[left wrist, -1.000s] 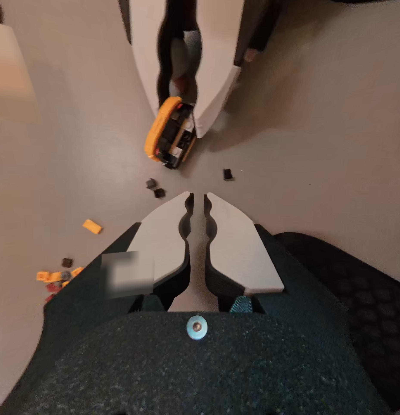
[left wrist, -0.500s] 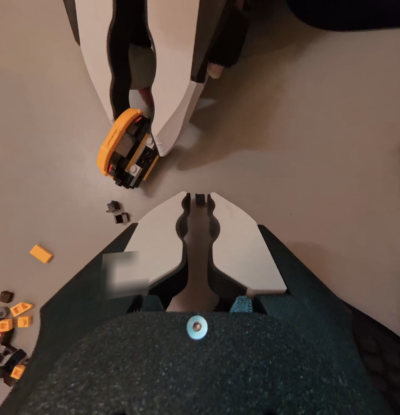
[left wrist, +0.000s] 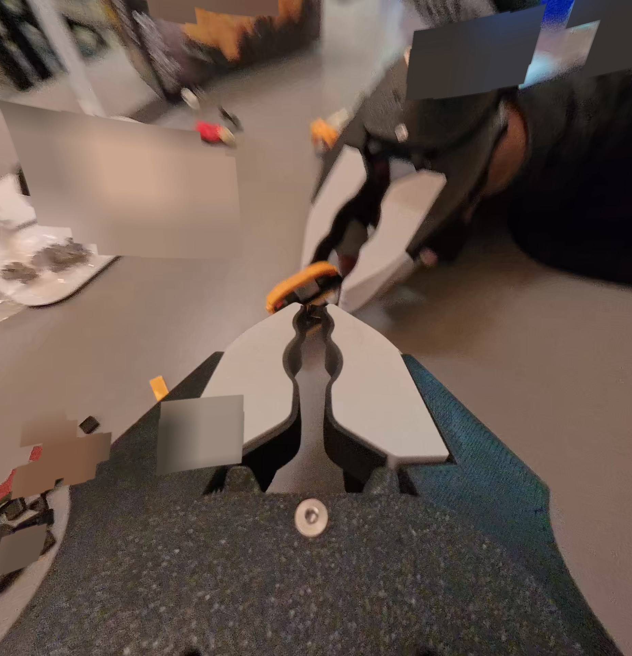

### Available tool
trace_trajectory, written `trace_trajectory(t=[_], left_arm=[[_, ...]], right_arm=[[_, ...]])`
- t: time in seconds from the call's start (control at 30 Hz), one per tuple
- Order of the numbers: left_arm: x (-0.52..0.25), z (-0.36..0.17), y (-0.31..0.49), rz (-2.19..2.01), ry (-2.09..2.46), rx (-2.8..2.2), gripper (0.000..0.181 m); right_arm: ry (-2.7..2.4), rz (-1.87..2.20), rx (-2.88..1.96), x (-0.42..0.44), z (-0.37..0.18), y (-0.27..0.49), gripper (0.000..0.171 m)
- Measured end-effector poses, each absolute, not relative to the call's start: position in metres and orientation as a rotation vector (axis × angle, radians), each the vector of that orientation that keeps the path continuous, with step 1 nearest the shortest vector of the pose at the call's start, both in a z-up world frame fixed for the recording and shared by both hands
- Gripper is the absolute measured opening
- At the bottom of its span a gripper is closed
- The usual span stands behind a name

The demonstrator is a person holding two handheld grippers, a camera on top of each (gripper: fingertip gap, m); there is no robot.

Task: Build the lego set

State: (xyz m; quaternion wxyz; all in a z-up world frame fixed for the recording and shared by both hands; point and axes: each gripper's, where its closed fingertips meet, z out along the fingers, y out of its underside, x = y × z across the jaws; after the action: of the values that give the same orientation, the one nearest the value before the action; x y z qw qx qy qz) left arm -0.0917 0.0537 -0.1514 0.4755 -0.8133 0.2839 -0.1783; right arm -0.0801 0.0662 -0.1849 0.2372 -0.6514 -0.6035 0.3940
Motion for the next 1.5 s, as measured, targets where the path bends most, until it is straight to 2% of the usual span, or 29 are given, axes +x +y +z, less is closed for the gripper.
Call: trace_trajectory(t=[0.23,0.5,0.77,1.03,1.5], left_arm=[[-0.102,-0.124,0.078,-0.379,0.357,-1.873,0.007],[-0.103,-0.123,0.084,-0.177,0.349,-1.837,0.007],[-0.104,-0.123,0.085,-0.172,0.321,-1.826,0.008],[-0.107,-0.135,0.087,-0.225,0.276,-1.862,0.008],[-0.111,-0.156,0.089,-0.276,0.25,-1.951,0.007]], right_arm=[[-1.418,1.19,-1.797,-0.09,-0.154,0.071,0.03],[-1.285,1.24,-1.805,-0.089,-0.138,0.077,0.03],[-1.205,1.262,-1.798,-0.09,-0.131,0.082,0.029],[-1.246,1.187,-1.802,-0.092,-0.144,0.083,0.029],[-1.589,0.759,-1.888,-0.077,-0.197,0.082,0.029]])
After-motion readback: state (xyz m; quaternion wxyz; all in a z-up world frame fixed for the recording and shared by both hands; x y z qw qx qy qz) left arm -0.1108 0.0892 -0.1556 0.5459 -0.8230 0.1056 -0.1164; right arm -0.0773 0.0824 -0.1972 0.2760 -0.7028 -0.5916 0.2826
